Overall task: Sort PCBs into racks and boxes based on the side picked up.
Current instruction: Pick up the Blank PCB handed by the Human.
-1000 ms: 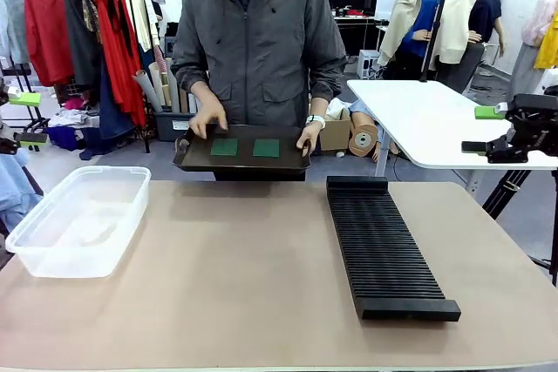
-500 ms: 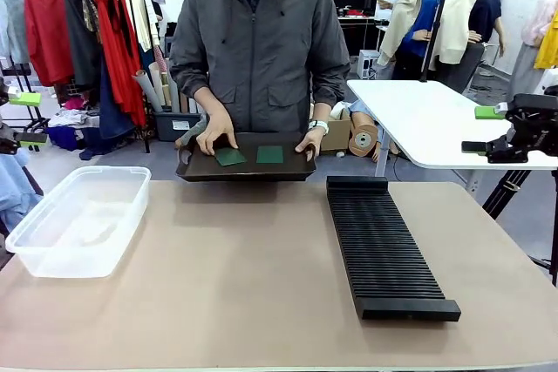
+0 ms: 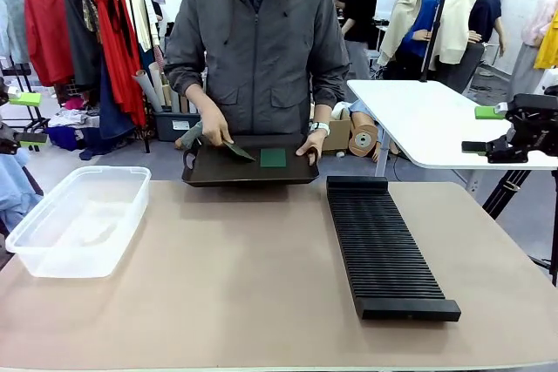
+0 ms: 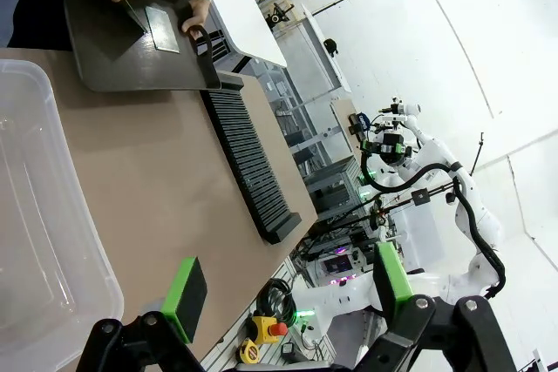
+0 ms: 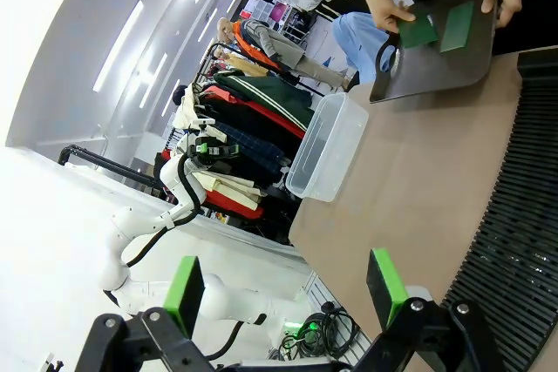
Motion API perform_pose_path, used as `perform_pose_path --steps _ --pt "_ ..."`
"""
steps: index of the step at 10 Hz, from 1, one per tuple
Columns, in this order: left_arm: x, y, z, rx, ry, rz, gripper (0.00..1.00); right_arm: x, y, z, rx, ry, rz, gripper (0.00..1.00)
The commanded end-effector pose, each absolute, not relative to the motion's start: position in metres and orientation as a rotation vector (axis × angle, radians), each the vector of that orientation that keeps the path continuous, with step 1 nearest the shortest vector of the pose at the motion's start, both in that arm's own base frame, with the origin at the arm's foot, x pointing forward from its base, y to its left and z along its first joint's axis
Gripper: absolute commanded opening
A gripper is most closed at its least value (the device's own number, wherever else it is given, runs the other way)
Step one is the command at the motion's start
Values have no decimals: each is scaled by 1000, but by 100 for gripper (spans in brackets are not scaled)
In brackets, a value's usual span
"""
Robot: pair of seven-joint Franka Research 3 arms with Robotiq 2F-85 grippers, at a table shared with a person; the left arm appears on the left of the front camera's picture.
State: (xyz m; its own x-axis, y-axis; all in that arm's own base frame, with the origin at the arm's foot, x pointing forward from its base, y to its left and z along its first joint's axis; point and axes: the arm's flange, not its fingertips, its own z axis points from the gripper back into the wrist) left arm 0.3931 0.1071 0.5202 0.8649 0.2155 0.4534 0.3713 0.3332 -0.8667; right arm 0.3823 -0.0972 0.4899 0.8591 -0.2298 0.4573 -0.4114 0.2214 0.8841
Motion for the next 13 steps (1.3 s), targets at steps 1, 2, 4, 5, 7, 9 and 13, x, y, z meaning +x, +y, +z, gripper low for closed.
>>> perform_pose_path --steps 1,2,4,5,7,9,13 --pt "392 106 523 -1249 -554 -91 100 382 -97 492 1371 -571 138 100" --pt "392 106 523 -1249 -554 -91 100 382 -97 492 1371 -571 138 100" --pt "392 106 523 -1249 -554 -91 100 382 -97 492 1371 -571 138 100" --pt "392 106 523 -1249 -554 -91 100 382 -97 492 1371 -571 138 100" --pt "392 106 523 -1249 -554 -91 100 382 -97 492 1371 -571 138 100" --pt "399 103 512 -1303 -489 -142 100 382 -97 492 1371 -571 138 100" --pt "423 79 451 -1447 -305 -221 100 382 -97 492 1371 -571 138 100"
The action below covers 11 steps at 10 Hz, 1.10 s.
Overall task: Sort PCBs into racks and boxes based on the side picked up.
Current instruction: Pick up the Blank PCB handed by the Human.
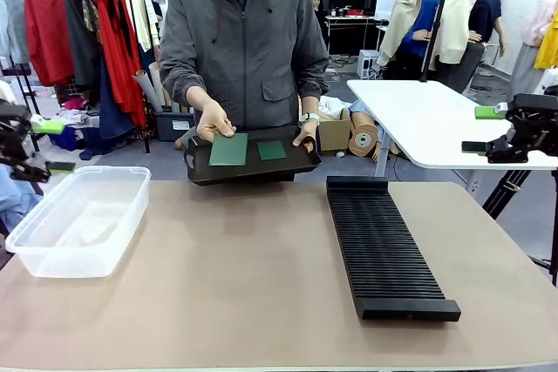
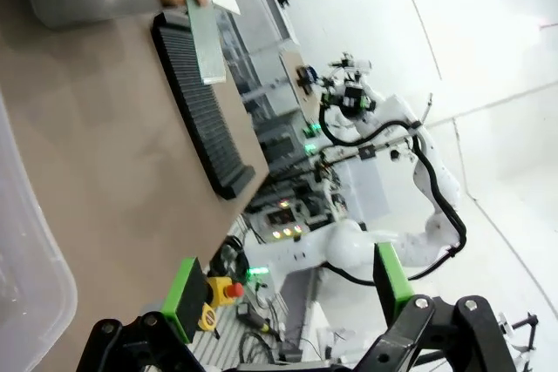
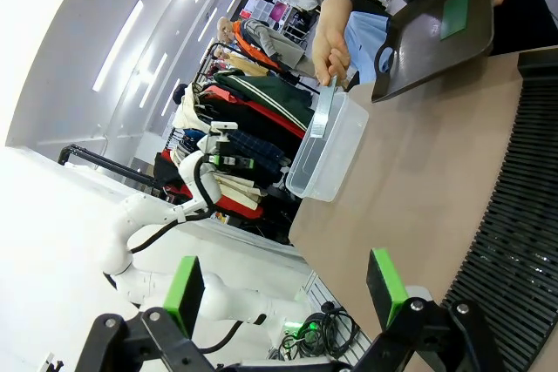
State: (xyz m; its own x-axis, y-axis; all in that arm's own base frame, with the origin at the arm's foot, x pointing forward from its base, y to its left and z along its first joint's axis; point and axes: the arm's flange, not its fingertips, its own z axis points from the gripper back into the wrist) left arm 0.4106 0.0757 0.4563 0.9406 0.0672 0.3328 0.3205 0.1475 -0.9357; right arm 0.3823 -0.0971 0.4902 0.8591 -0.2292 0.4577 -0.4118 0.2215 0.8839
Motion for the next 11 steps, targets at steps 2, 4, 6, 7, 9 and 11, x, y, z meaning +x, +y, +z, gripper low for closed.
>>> perform_pose_path --steps 2,4,6,7,9,11 --pt "435 60 421 -1442 -267 -224 100 382 -97 492 1371 -571 138 100" --pt "451 38 400 -1464 -263 -197 100 382 -97 492 1371 -571 138 100" --pt "463 21 393 -1480 -310 -165 100 382 -97 492 1371 -571 138 100" --pt "468 14 390 -1493 -337 -119 100 382 -97 492 1371 -571 138 100" --pt "477 -12 382 -1531 -310 -133 100 382 -97 492 1371 -571 138 100" --pt "489 -40 374 -1551 -257 -159 100 382 -97 492 1371 -571 138 100"
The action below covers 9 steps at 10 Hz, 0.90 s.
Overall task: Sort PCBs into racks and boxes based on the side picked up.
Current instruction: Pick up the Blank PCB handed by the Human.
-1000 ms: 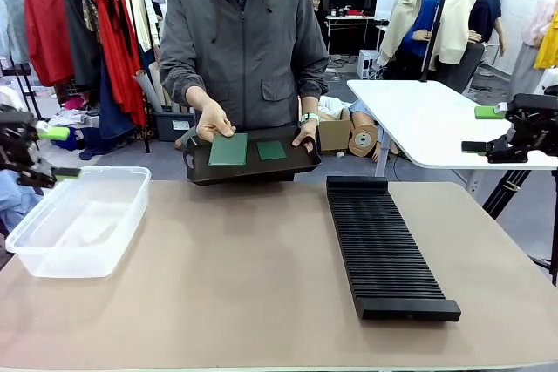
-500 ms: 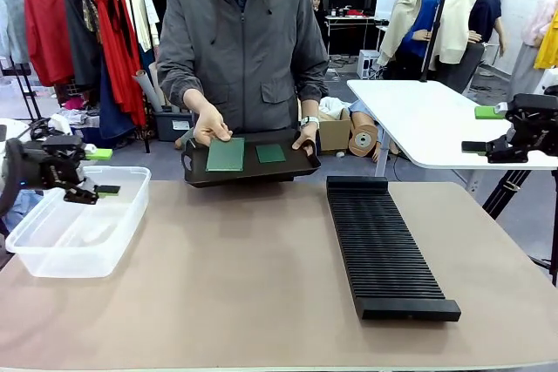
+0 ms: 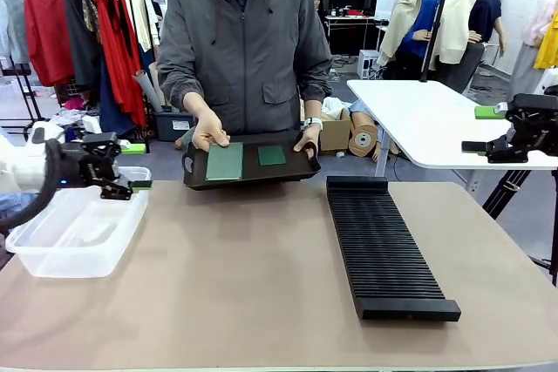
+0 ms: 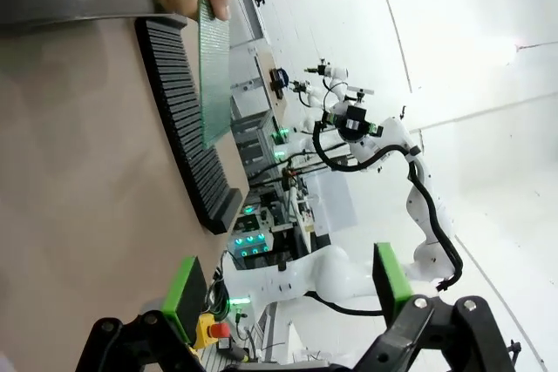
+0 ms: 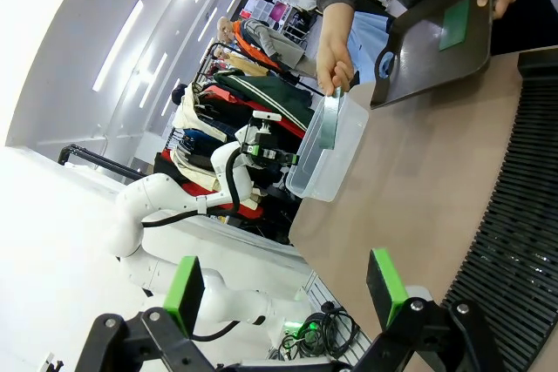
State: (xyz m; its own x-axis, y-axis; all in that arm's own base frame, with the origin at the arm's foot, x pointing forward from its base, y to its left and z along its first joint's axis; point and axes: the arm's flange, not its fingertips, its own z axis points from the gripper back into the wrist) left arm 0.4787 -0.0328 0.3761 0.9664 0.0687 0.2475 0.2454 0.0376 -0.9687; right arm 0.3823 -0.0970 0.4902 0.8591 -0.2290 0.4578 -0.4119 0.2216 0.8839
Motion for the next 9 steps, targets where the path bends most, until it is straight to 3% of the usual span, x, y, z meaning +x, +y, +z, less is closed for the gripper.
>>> perform_pose_path --steps 1,9 --pt "494 -51 371 -1555 -251 -175 100 382 -97 492 1371 -571 138 100" --pt "524 -128 329 -1581 -253 -245 100 382 -97 492 1371 -571 138 100"
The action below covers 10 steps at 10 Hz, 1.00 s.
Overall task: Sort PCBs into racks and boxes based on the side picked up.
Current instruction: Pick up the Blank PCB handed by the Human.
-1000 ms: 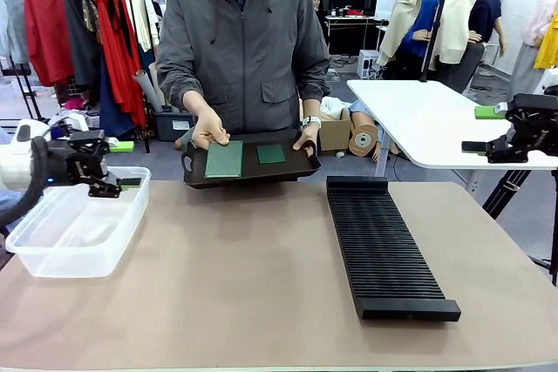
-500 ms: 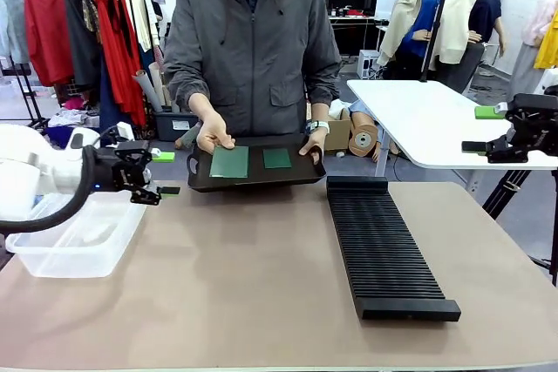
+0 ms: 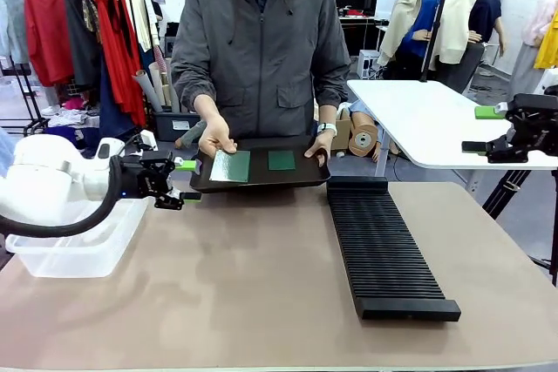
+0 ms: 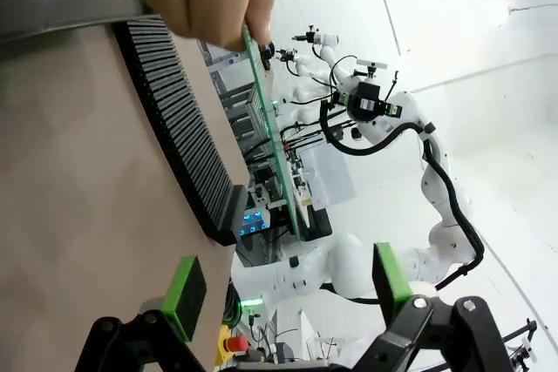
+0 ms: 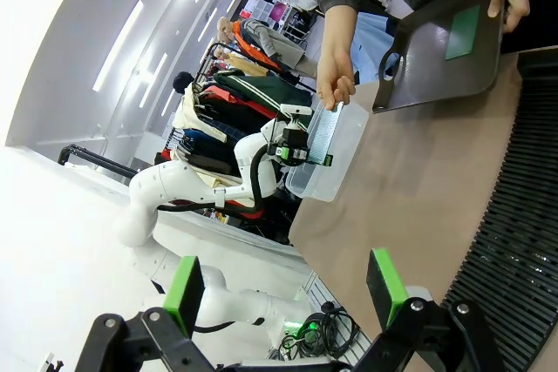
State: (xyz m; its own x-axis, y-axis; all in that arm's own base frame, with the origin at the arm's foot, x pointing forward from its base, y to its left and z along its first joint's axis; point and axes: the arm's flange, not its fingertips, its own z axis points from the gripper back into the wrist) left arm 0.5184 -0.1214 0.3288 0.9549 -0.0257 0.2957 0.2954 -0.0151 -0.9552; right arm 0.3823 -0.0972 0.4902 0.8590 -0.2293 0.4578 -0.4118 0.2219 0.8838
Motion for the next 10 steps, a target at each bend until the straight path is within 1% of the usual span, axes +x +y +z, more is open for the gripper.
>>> perform_pose_path --steps 1,3,5,7,10 --pt "525 -132 327 -1588 -257 -231 100 382 -97 492 1371 -571 138 100" --pt "530 -141 327 -1565 -280 -198 100 382 -97 492 1371 -571 138 100" --pt "539 -152 325 -1541 -272 -166 100 382 -97 492 1371 -571 138 100" --pt "547 -168 328 -1501 -266 -179 100 382 -97 492 1371 -571 138 100" --pt "554 -183 332 -1496 -262 -208 100 382 -97 492 1371 -571 138 100"
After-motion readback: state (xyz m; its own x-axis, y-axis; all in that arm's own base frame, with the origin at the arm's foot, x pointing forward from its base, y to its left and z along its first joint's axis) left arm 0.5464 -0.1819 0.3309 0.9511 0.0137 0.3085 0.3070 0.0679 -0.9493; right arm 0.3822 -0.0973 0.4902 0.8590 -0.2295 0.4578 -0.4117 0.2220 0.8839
